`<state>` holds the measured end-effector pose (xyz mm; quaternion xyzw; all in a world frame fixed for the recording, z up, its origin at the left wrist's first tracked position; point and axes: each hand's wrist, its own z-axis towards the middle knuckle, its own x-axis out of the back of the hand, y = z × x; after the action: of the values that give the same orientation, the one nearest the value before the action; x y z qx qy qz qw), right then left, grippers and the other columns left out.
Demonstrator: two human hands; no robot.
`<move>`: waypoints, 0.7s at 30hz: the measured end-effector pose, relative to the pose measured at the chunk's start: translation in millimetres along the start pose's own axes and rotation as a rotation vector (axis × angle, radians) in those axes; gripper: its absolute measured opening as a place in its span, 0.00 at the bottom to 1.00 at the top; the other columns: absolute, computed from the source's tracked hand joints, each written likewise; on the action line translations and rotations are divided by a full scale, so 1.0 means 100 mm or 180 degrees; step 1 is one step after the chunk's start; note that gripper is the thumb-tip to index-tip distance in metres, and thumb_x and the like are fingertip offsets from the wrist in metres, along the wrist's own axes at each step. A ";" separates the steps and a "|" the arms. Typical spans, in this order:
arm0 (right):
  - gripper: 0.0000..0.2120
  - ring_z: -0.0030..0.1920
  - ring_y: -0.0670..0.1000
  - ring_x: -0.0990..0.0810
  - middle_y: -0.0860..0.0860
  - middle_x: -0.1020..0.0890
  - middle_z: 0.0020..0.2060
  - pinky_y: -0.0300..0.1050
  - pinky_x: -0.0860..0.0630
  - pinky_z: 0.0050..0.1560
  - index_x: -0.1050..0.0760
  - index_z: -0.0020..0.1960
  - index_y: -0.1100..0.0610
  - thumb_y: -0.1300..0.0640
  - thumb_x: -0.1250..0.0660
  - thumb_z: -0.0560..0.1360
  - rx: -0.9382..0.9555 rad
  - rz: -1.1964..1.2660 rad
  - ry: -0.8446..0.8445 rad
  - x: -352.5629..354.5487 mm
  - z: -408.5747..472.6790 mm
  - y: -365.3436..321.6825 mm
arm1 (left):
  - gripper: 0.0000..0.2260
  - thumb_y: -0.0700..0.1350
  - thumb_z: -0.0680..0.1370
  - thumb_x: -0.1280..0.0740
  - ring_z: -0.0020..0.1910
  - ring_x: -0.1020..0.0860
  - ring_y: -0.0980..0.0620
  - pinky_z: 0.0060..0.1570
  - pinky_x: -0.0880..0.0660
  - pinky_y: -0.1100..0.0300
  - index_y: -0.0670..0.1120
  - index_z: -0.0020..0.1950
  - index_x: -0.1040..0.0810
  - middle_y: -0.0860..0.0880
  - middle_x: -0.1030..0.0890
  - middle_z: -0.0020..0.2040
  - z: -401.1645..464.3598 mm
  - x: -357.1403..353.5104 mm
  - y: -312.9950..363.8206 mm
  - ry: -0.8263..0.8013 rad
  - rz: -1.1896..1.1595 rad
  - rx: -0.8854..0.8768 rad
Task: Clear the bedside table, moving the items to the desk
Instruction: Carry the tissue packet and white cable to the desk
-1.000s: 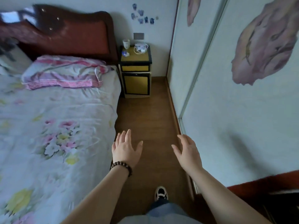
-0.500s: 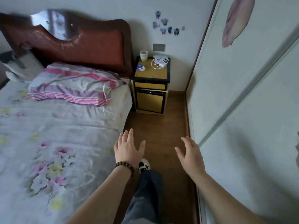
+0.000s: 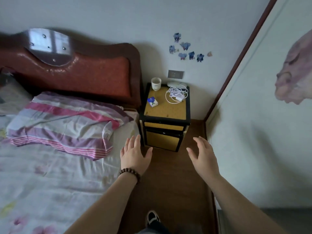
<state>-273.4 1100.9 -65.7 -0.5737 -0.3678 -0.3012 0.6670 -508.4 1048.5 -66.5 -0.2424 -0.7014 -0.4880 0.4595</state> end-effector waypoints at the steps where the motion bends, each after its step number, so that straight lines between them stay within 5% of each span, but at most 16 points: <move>1: 0.24 0.70 0.53 0.34 0.54 0.30 0.68 0.47 0.32 0.65 0.33 0.69 0.56 0.48 0.36 0.76 -0.0005 0.0010 -0.0006 -0.03 0.15 0.00 | 0.32 0.61 0.77 0.42 0.77 0.48 0.50 0.75 0.47 0.48 0.51 0.77 0.45 0.50 0.41 0.77 0.19 -0.01 0.04 -0.0021 0.0000 0.0002; 21: 0.25 0.69 0.55 0.34 0.57 0.29 0.67 0.49 0.34 0.67 0.34 0.69 0.59 0.49 0.36 0.76 0.0023 0.0043 -0.0903 -0.83 3.83 0.72 | 0.34 0.58 0.77 0.39 0.78 0.50 0.49 0.75 0.48 0.50 0.49 0.78 0.48 0.48 0.46 0.79 3.52 -0.93 0.85 -0.0701 0.0206 0.0525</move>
<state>-314.5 1488.7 -147.1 -0.6106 -0.4556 -0.2112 0.6124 -541.8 1412.3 -144.5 -0.2785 -0.7771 -0.3841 0.4136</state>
